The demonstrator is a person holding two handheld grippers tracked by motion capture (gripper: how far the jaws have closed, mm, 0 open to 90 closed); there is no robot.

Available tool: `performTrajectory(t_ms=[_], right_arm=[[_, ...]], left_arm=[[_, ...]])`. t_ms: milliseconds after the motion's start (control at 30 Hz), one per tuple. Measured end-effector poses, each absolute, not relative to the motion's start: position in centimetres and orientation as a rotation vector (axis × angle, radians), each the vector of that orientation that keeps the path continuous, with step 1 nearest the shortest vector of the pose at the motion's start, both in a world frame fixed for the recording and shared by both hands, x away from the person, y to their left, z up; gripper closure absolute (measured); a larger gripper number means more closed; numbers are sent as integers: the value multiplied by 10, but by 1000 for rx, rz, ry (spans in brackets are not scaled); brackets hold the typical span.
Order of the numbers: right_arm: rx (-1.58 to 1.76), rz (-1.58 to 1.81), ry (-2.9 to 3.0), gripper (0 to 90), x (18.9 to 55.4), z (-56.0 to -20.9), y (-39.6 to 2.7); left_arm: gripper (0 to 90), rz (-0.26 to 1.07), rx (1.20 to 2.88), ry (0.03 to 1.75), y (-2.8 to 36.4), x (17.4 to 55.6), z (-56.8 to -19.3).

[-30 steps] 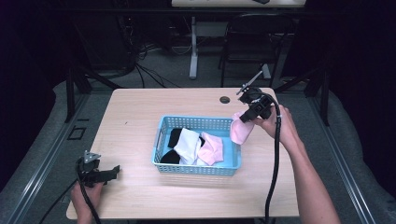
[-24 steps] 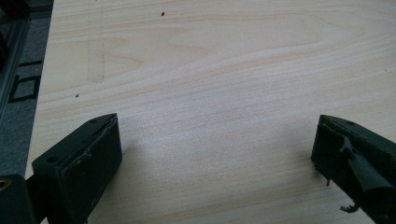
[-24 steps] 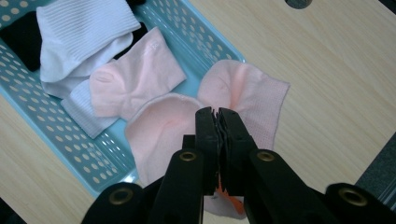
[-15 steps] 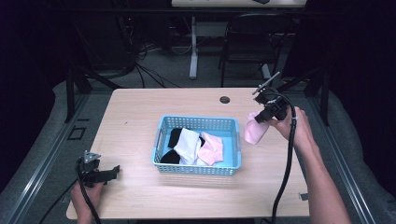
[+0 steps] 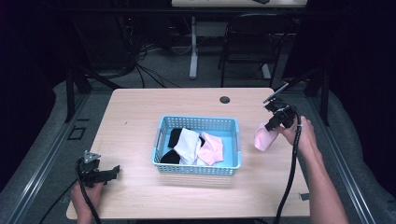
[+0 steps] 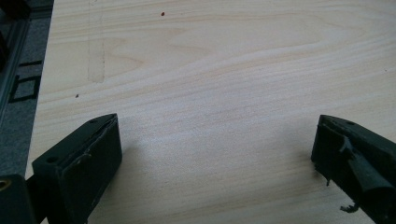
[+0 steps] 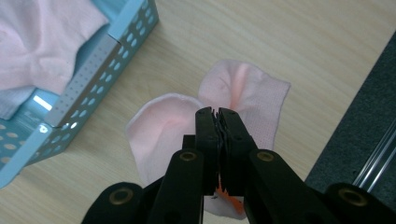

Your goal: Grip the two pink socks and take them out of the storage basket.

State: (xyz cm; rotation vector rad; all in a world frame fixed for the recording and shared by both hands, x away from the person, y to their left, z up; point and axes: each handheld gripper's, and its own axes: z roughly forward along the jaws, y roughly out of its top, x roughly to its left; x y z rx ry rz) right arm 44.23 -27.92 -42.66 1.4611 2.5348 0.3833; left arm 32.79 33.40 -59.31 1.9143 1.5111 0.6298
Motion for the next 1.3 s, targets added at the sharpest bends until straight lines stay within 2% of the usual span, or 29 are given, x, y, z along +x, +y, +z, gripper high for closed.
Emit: performTrajectory(t_ms=[333,367,433,467,533,600,633,733,1033,1300], right_arm=[[1566,315,2567,866,454,-479,-283],[1565,307,2584,805,456,-484,-285],[1598,325,2565,558,459,-494,-291],[1598,325,2565,558,459,-494,-291],[1594,376,2547,423,455,-487,-293],[1553,418,2542,348,447,-475,-292],[1506,443,2533,241,440,-464,-289],[1452,494,2524,166,431,-447,-282],[1279,575,2556,46,416,-412,-245],[1113,636,2642,26,418,-404,-194]], left_arm=[[17,631,1914,1511,334,328,-593],[17,630,1913,1512,334,328,-593],[17,632,1914,1510,334,328,-593],[17,632,1914,1510,334,328,-593],[18,631,1914,1512,334,328,-593],[18,630,1914,1512,334,328,-593],[17,630,1914,1512,334,328,-593],[17,630,1914,1512,334,328,-593],[17,630,1914,1512,334,328,-593],[17,630,1914,1512,334,328,-593]])
